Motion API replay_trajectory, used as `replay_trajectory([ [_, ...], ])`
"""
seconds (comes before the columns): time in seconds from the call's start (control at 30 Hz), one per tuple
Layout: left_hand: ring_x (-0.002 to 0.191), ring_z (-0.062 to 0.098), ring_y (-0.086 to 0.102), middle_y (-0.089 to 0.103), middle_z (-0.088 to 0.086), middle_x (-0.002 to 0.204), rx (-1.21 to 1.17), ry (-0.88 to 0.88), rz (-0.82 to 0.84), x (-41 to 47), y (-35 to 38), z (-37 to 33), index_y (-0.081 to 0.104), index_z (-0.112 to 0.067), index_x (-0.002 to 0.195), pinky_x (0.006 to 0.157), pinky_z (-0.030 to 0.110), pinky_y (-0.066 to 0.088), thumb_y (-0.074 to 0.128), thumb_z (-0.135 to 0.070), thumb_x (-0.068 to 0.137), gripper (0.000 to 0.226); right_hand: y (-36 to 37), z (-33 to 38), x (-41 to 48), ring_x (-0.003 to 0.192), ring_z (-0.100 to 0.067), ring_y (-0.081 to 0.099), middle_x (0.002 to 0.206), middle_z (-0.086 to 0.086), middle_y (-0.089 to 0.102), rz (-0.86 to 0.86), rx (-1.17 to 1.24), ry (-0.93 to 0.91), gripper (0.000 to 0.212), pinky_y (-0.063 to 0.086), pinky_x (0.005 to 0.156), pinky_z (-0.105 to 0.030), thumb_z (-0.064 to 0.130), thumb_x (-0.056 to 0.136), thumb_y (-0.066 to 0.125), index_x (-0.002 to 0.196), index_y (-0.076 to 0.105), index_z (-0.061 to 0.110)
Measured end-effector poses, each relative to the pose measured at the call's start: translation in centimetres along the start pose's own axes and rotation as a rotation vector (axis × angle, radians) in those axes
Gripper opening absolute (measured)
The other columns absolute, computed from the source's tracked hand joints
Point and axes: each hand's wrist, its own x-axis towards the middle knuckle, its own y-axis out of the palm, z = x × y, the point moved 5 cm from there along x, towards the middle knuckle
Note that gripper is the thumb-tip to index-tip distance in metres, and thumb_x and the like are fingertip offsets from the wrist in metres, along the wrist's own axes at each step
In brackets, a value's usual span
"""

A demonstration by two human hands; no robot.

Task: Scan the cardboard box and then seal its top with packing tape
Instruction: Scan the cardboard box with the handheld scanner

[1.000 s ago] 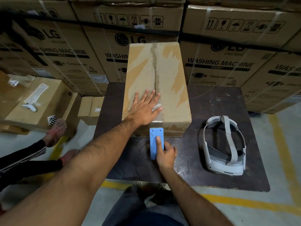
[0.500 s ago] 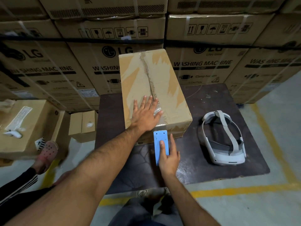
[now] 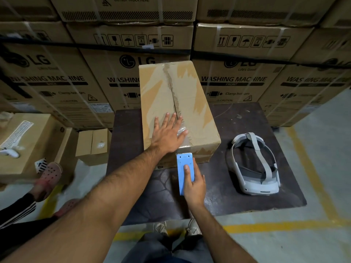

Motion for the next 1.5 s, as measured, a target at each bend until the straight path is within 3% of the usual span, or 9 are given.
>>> replay_trajectory([
  [0.17,0.164,0.023,-0.014,-0.009,-0.001,0.179,0.012,-0.016,0.004,-0.2,0.0,-0.1,-0.007,-0.032,0.169,0.129,0.061,-0.012,0.007,-0.070,0.105,0.076,-0.6,-0.3,0.5,0.148,-0.031,0.047,0.148,0.009,0.064,0.057,-0.033,-0.017,0.061,0.042,0.119,-0.053,0.069,0.099,0.047,0.154,0.050,0.043],
  [0.4,0.163,0.021,-0.018,-0.012,-0.003,0.178,0.012,-0.018,0.002,-0.2,0.0,-0.1,-0.010,-0.034,0.167,0.129,0.062,-0.013,0.007,-0.070,0.105,0.074,-0.7,-0.3,0.8,0.136,-0.024,0.059,0.140,0.011,0.069,0.117,0.004,-0.053,0.061,0.048,0.115,-0.051,0.068,0.100,0.049,0.152,0.055,0.037],
  [0.63,0.163,0.020,-0.018,-0.012,-0.004,0.178,0.016,-0.023,-0.003,-0.1,0.1,-0.1,-0.010,-0.035,0.168,0.129,0.059,-0.015,0.007,-0.071,0.105,0.074,-0.9,-0.4,1.1,0.121,-0.013,0.067,0.131,0.012,0.071,0.121,0.052,-0.057,0.079,0.057,0.102,-0.042,0.086,0.086,0.041,0.150,0.055,0.043],
  [0.83,0.162,0.020,-0.018,-0.013,-0.004,0.178,0.014,-0.022,0.002,0.1,0.2,0.0,-0.011,-0.035,0.167,0.129,0.059,-0.015,0.006,-0.072,0.104,0.075,-0.8,-0.6,1.2,0.132,-0.021,0.061,0.138,0.009,0.068,0.126,0.022,-0.051,0.081,0.054,0.107,-0.049,0.087,0.086,0.039,0.152,0.053,0.042],
  [1.03,0.162,0.020,-0.018,-0.013,-0.004,0.178,0.018,-0.022,0.000,0.1,0.4,0.2,-0.011,-0.035,0.167,0.128,0.059,-0.017,0.007,-0.071,0.105,0.074,-0.7,-0.5,1.1,0.131,-0.020,0.062,0.137,0.010,0.069,0.118,0.017,-0.064,0.083,0.053,0.108,-0.049,0.087,0.086,0.037,0.152,0.054,0.040],
  [1.2,0.163,0.020,-0.018,-0.012,-0.003,0.178,0.014,-0.018,-0.003,0.2,0.4,0.2,-0.010,-0.035,0.168,0.128,0.059,-0.018,0.006,-0.072,0.104,0.075,-0.9,-0.3,1.0,0.120,-0.007,0.066,0.128,0.016,0.071,0.092,0.074,-0.076,0.073,0.056,0.096,-0.028,0.084,0.089,0.044,0.147,0.058,0.042],
  [1.37,0.162,0.021,-0.020,-0.014,-0.003,0.177,0.024,-0.028,0.014,0.3,0.5,0.1,-0.010,-0.034,0.167,0.128,0.060,-0.017,0.004,-0.073,0.103,0.076,-1.2,0.1,1.0,0.103,0.015,0.065,0.120,0.022,0.073,0.067,0.089,-0.038,0.072,0.047,0.077,-0.002,0.085,0.088,0.047,0.144,0.061,0.042],
  [1.43,0.162,0.021,-0.020,-0.014,-0.003,0.178,0.023,-0.029,0.017,0.3,0.5,0.1,-0.009,-0.034,0.168,0.128,0.060,-0.017,0.005,-0.073,0.104,0.076,-1.3,0.4,0.9,0.093,0.027,0.060,0.104,0.030,0.071,0.054,0.091,-0.025,0.071,0.044,0.067,0.003,0.085,0.087,0.048,0.142,0.063,0.042],
  [1.5,0.162,0.021,-0.019,-0.014,-0.003,0.178,0.026,-0.030,0.019,0.3,0.5,0.2,-0.009,-0.034,0.168,0.128,0.060,-0.017,0.005,-0.072,0.104,0.076,-1.4,0.6,0.6,0.093,0.021,0.064,0.096,0.034,0.069,0.036,0.090,-0.011,0.067,0.043,0.066,0.003,0.082,0.089,0.049,0.139,0.065,0.042],
])
